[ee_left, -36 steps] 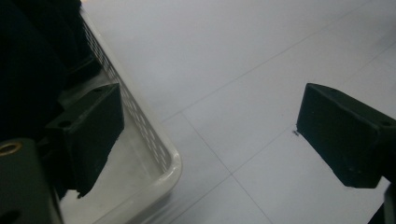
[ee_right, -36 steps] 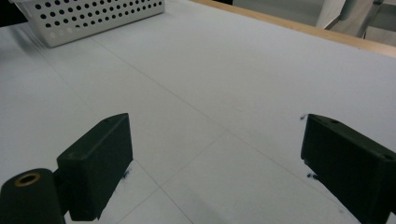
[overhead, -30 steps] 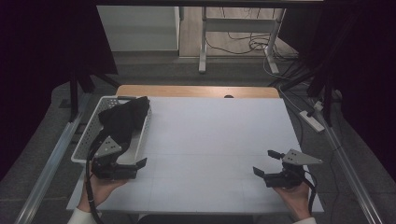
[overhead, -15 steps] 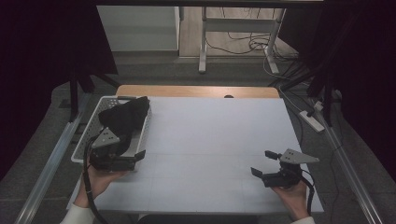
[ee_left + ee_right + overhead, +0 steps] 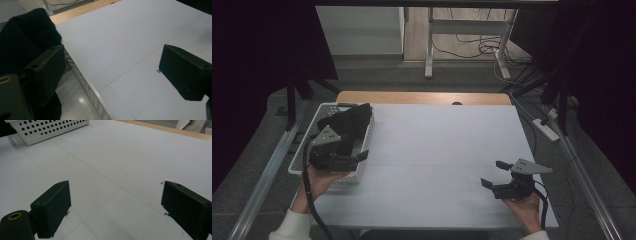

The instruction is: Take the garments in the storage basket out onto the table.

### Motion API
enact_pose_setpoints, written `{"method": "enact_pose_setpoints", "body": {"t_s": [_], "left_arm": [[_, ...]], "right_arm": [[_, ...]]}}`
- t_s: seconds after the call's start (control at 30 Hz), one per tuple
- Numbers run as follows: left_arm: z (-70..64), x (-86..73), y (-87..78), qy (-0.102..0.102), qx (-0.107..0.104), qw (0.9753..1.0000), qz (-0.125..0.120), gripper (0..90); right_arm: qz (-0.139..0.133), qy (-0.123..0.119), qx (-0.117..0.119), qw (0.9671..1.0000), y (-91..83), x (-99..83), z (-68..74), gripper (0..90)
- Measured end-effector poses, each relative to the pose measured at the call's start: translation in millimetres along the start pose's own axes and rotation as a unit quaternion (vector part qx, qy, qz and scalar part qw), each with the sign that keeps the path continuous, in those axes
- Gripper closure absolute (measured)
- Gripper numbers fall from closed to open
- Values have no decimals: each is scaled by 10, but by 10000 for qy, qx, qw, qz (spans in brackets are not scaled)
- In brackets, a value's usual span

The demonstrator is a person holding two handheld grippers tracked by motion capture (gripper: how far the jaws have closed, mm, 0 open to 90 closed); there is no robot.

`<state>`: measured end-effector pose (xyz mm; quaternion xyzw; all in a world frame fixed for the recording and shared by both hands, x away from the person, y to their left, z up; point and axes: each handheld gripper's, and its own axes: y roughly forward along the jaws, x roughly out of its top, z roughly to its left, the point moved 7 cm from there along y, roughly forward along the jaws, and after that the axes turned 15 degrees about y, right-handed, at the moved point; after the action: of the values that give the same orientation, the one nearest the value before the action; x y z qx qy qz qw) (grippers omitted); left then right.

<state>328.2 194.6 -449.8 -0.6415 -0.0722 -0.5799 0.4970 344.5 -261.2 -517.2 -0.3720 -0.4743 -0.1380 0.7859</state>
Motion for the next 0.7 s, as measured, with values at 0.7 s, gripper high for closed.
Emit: {"method": "enact_pose_setpoints", "body": {"t_s": [0.7], "left_arm": [[347, 24, 133, -104, 126, 9998, 75, 83]], "right_arm": [[52, 2, 2, 10000, 51, -38, -36, 86]]}}
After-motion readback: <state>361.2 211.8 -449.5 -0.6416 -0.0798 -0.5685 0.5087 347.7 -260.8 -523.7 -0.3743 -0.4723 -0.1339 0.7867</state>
